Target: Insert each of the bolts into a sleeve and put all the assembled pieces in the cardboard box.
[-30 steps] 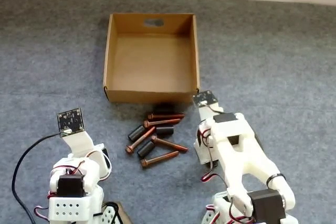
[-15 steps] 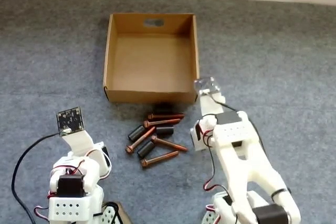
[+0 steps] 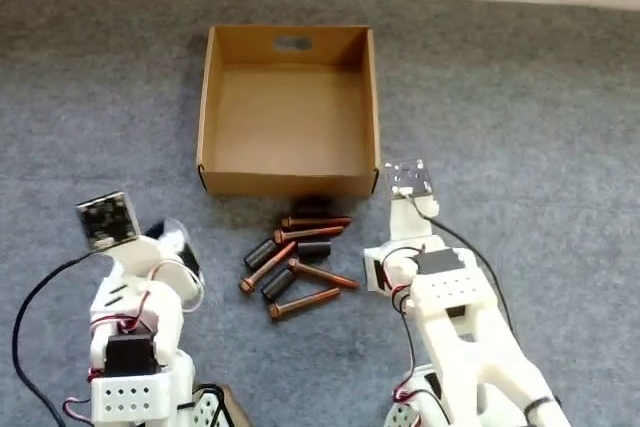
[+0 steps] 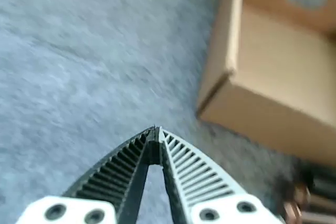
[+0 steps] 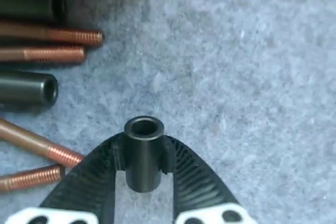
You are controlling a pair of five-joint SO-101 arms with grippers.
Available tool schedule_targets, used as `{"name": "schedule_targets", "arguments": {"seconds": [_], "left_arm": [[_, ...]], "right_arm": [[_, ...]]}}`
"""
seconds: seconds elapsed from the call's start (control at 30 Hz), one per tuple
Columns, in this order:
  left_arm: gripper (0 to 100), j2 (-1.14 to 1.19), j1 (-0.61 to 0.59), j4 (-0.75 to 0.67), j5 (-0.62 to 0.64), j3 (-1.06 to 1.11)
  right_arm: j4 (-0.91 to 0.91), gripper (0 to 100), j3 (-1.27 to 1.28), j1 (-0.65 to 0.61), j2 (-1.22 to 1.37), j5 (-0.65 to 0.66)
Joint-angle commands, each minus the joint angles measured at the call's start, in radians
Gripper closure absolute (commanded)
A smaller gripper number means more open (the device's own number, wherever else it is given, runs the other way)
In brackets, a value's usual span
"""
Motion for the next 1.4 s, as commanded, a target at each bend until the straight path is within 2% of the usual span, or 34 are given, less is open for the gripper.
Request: {"name": "schedule_targets", "arguments": {"seconds": [0.0, 0.07, 0.17, 0.2, 0.37, 0.57, 0.7, 0.83, 1.0, 1.2, 1.37], "left_arm": [[99, -0.005, -0.094, -0.107, 0.000, -0.035], [96, -0.005, -0.125, -0.147, -0.060, -0.036], [87, -0.005, -0.140, -0.146, -0.264, -0.036], [85, -0.004, -0.125, -0.141, -0.292, -0.042], [87, 0.002, -0.073, -0.012, -0.368, -0.153], [87, 0.005, -0.025, 0.153, -0.376, -0.384], [87, 0.005, 0.074, 0.213, -0.465, -0.389], [87, 0.018, 0.130, 0.259, -0.471, -0.329], [87, 0.228, 0.140, 0.252, -0.477, -0.300], [80, 0.619, 0.142, 0.241, -0.476, -0.452], [81, 0.868, 0.268, 0.239, -0.476, -0.516]], "right_arm": [[-0.016, 99.2, -0.002, 0.012, -0.042, -0.012], [-0.016, 99.2, -0.002, 0.012, -0.042, -0.012], [-0.016, 99.2, -0.002, 0.012, -0.042, -0.011], [-0.016, 99.2, -0.002, 0.012, -0.042, -0.011], [-0.018, 99.2, 0.013, 0.012, -0.050, -0.011], [-0.018, 99.2, 0.013, 0.012, -0.048, -0.011], [-0.018, 99.2, 0.013, 0.012, -0.047, -0.011], [-0.018, 99.2, 0.015, 0.012, -0.044, -0.011], [-0.018, 99.2, 0.015, 0.012, -0.044, -0.011], [-0.018, 99.2, 0.015, 0.012, -0.044, -0.011], [-0.018, 99.2, 0.015, 0.012, -0.042, -0.011]]}}
